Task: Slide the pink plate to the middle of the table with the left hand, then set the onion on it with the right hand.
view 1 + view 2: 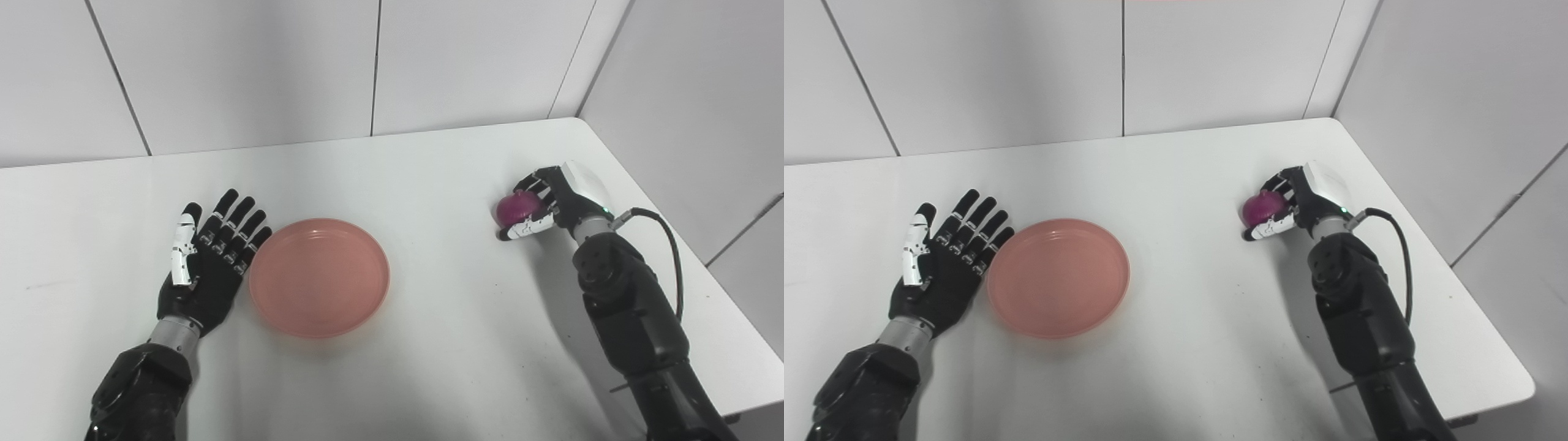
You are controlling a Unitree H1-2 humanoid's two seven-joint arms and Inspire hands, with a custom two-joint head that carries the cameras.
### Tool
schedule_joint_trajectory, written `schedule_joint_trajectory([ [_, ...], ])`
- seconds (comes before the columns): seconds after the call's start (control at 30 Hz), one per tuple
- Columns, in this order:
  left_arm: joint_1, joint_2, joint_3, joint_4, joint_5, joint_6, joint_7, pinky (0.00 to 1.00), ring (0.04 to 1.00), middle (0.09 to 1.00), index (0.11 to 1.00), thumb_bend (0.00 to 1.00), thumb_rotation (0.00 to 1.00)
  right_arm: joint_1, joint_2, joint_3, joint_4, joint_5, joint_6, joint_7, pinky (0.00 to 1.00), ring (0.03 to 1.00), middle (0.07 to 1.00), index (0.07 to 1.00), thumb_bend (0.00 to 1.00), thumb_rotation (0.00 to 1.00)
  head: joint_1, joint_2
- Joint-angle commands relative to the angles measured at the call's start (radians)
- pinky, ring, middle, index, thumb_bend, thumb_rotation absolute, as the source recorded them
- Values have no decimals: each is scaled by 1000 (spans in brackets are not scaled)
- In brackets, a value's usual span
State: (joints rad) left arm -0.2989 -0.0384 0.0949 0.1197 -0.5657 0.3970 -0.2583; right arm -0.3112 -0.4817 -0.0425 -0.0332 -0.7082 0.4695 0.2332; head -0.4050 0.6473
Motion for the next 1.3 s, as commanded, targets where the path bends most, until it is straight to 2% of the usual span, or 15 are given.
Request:
schedule_joint_trajectory([
  [0.0, 21, -1, -6, 24, 21, 27, 21, 957, 954, 961, 950, 429, 1000, -32, -5, -6, -75, -8, -1, -4, 391, 467, 512, 485, 515, 132, 3, -2],
  [0.27, 22, -8, -12, 25, 30, 20, 24, 954, 953, 961, 947, 425, 1000, -48, 33, 30, -212, -32, -1, 11, 379, 460, 510, 485, 515, 132, 13, -4],
  [0.37, 22, -11, -13, 23, 32, 22, 30, 954, 953, 961, 947, 427, 1000, -60, 54, 48, -257, -64, 0, 33, 428, 497, 534, 486, 515, 134, 19, -3],
  [0.5, 24, -17, -15, 20, 35, 18, 33, 959, 954, 959, 945, 427, 1000, -74, 84, 59, -294, -103, 0, 66, 426, 493, 539, 488, 515, 134, 33, -2],
  [0.63, 27, -25, -21, 12, 43, 16, 38, 959, 953, 957, 942, 430, 1000, -94, 106, 93, -319, -97, -4, 80, 430, 488, 535, 488, 515, 133, 50, -1],
  [0.73, 28, -33, -25, 5, 54, 17, 49, 947, 942, 947, 935, 435, 1000, -111, 120, 126, -320, -105, -4, 92, 422, 489, 539, 488, 515, 134, 94, 3],
  [0.87, 31, -47, -37, -5, 72, 13, 64, 936, 936, 944, 932, 438, 1000, -129, 150, 173, -308, -115, -14, 93, 279, 360, 458, 487, 517, 136, 143, 5],
  [0.93, 34, -56, -41, -12, 79, 13, 69, 940, 940, 946, 931, 434, 1000, -135, 164, 195, -299, -110, -30, 84, 239, 324, 428, 487, 516, 134, 164, 6],
  [1.0, 36, -66, -46, -18, 85, 13, 77, 937, 941, 946, 930, 427, 1000, -141, 178, 212, -290, -101, -44, 74, 230, 314, 411, 487, 516, 132, 185, 8],
  [1.07, 37, -80, -48, -23, 89, 17, 89, 927, 938, 944, 930, 421, 1000, -146, 195, 233, -273, -91, -62, 67, 249, 336, 435, 487, 516, 132, 222, 13],
  [1.27, 34, -99, -60, -22, 104, 12, 95, 923, 937, 947, 933, 417, 1000, -154, 227, 295, -267, -117, -48, 80, 230, 323, 431, 488, 518, 136, 295, 20],
])
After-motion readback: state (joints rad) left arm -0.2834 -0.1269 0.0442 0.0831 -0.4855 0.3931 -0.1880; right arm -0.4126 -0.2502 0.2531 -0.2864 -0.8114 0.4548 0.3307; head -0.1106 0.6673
